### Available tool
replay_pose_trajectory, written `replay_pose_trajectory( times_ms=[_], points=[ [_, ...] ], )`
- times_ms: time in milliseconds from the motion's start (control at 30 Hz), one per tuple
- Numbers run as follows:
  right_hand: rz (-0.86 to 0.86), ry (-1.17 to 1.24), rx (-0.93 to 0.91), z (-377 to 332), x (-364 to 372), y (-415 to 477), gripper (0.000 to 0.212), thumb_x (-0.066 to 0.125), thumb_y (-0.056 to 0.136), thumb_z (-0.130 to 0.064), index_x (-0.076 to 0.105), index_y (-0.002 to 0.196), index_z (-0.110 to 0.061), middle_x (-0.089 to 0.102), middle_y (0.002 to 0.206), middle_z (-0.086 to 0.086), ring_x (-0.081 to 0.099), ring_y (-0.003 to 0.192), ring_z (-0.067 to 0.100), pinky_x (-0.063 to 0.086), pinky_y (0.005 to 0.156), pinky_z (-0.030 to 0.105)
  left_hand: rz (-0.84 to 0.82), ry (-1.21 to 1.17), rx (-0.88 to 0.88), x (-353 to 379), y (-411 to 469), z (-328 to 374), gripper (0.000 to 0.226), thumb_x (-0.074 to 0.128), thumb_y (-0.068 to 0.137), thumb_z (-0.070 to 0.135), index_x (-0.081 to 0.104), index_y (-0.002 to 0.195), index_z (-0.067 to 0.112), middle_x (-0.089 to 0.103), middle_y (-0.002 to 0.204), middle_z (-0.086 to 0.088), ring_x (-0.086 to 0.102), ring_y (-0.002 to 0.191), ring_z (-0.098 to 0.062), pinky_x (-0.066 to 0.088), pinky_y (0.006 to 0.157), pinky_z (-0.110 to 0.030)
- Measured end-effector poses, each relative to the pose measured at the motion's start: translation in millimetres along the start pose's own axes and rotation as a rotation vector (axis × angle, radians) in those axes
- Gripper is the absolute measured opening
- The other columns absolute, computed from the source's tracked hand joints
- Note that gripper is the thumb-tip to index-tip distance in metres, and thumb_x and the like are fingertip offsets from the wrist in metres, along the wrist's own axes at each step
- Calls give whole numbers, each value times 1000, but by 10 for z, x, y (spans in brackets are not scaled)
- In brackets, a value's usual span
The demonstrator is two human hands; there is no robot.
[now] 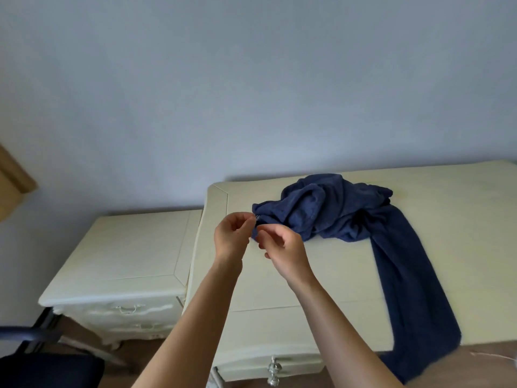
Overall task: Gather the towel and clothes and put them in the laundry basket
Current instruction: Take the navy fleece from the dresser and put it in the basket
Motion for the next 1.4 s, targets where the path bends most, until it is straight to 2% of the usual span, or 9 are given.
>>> replay_pose_trajectory(
  times_ms=[167, 533, 733, 800, 933, 1033, 1167, 1300, 1400],
  points=[
    [-31, -9, -17, 47, -387, 441, 20, 56, 91, -16, 63, 83, -33, 68, 80, -11, 64, 77, 4, 51, 72, 21, 7, 48, 16, 541, 280, 65, 10, 57, 85, 5, 63, 79, 10, 60, 66, 0, 56, 55, -8, 45, 44, -13],
    [-71, -140, 109, 539, -1262, 1339, 16, 57, 89, -19, 68, 99, -17, 69, 83, -5, 65, 82, 12, 51, 73, 26, -14, 419, 19, 1636, 831, -173, 19, 57, 86, 9, 66, 102, 15, 64, 92, 5, 59, 87, -12, 44, 74, -23],
    [-122, -221, 156, 758, -1646, 1636, 22, 55, 90, -22, 66, 109, -16, 68, 95, -3, 64, 92, 16, 55, 82, 33, -211, 780, 55, 2118, 1071, -465, 26, 54, 89, 37, 53, 70, 19, 55, 66, 4, 50, 67, -15, 44, 67, -36],
    [-126, -264, 200, 835, -1739, 1731, 29, 57, 89, -24, 62, 116, -15, 67, 99, 0, 62, 91, 18, 55, 88, 39, -248, 859, 38, 2254, 1128, -517, 24, 57, 87, 39, 58, 88, 15, 61, 82, 1, 55, 79, -17, 46, 74, -33],
    [-138, -307, 325, 954, -1849, 1873, 55, 60, 86, -32, 43, 135, -13, 59, 124, 8, 60, 108, 26, 52, 95, 41, -277, 986, -115, 2418, 1215, -679, 71, 63, 76, 47, 39, 135, 16, 60, 126, -4, 55, 115, -24, 45, 100, -40],
    [-185, -204, 449, 1029, -1802, 1918, 70, 63, 85, -35, 30, 141, -10, 51, 131, 11, 54, 117, 28, 49, 95, 35, -297, 1072, -196, 2502, 1162, -803, 89, 67, 69, 53, 28, 140, 17, 57, 131, 1, 51, 124, -22, 35, 109, -44],
    [-173, -327, 357, 1039, -1740, 1951, 19, 59, 87, -30, 56, 75, -17, 58, 75, -2, 56, 77, 16, 49, 76, 33, -339, 968, -45, 2576, 1113, -722, 47, 62, 82, 37, 52, 120, 11, 65, 106, -3, 61, 99, -18, 48, 87, -29],
    [-88, -179, 261, 839, -1806, 2035, 22, 52, 91, -29, 67, 96, -14, 67, 92, 1, 61, 92, 18, 47, 81, 28, -199, 575, -106, 2289, 1242, -331, 16, 57, 91, 28, 62, 99, 15, 66, 99, -8, 61, 102, -25, 47, 86, -32],
    [-54, -379, 157, 737, -1998, 2172, 34, 52, 87, -12, 58, 121, -12, 61, 118, 7, 57, 109, 20, 43, 88, 25, -85, 278, -132, 2065, 1361, 127, 18, 57, 92, 24, 65, 103, 12, 69, 107, -15, 63, 101, -27, 48, 87, -32]
  ],
)
Point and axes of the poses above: each hand's wrist, its own y-axis towards the middle knuckle, its own x-axis out of the palm, z = x × y, the point moved 6 cm from there along y, towards the middle knuckle
